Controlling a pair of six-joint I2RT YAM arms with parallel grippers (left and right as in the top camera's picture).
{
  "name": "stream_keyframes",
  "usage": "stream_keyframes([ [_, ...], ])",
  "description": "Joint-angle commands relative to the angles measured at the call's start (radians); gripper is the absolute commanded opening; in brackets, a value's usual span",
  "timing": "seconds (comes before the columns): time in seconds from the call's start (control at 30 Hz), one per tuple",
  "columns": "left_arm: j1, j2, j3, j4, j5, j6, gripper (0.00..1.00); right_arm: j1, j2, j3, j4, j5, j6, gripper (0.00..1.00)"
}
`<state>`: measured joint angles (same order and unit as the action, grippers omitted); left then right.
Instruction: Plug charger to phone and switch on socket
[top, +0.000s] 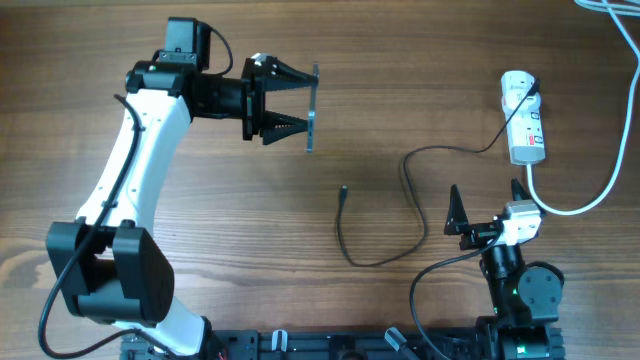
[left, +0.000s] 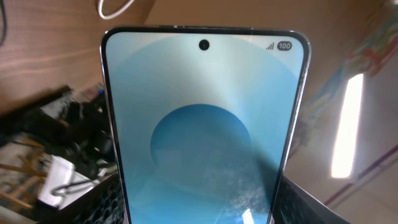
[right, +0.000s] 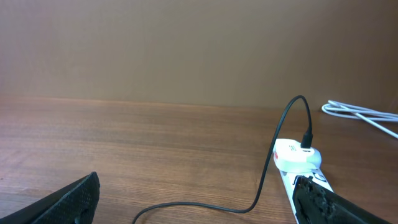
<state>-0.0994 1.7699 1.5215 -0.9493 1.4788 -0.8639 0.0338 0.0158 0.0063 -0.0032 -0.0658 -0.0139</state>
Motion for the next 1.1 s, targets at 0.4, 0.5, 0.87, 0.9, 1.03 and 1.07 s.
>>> stream_keyframes([
  [0.4, 0.011, -0.029, 0.025, 0.002, 0.095, -0.140, 0.68, -0.005, -0.006, 0.000, 0.003, 0.017, -0.011, 1.00],
  [0.5, 0.011, -0.029, 0.025, 0.002, 0.095, -0.140, 0.68, -0.005, -0.006, 0.000, 0.003, 0.016, -0.011, 1.00],
  [0.87, 0.011, -0.029, 0.025, 0.002, 0.095, -0.188, 0.68, -0.005, -0.006, 0.000, 0.003, 0.017, -0.011, 1.00],
  [0.9, 0.011, -0.029, 0.025, 0.002, 0.095, -0.188, 0.68, -0.005, -0.006, 0.000, 0.003, 0.016, -0.012, 1.00],
  [1.03, 0.011, -0.029, 0.025, 0.002, 0.094, -0.188, 0.68, -0.005, -0.006, 0.000, 0.003, 0.016, -0.012, 1.00],
  [1.07, 0.011, -0.029, 0.025, 0.002, 0.092, -0.188, 0.68, -0.005, -0.006, 0.000, 0.003, 0.017, -0.011, 1.00],
])
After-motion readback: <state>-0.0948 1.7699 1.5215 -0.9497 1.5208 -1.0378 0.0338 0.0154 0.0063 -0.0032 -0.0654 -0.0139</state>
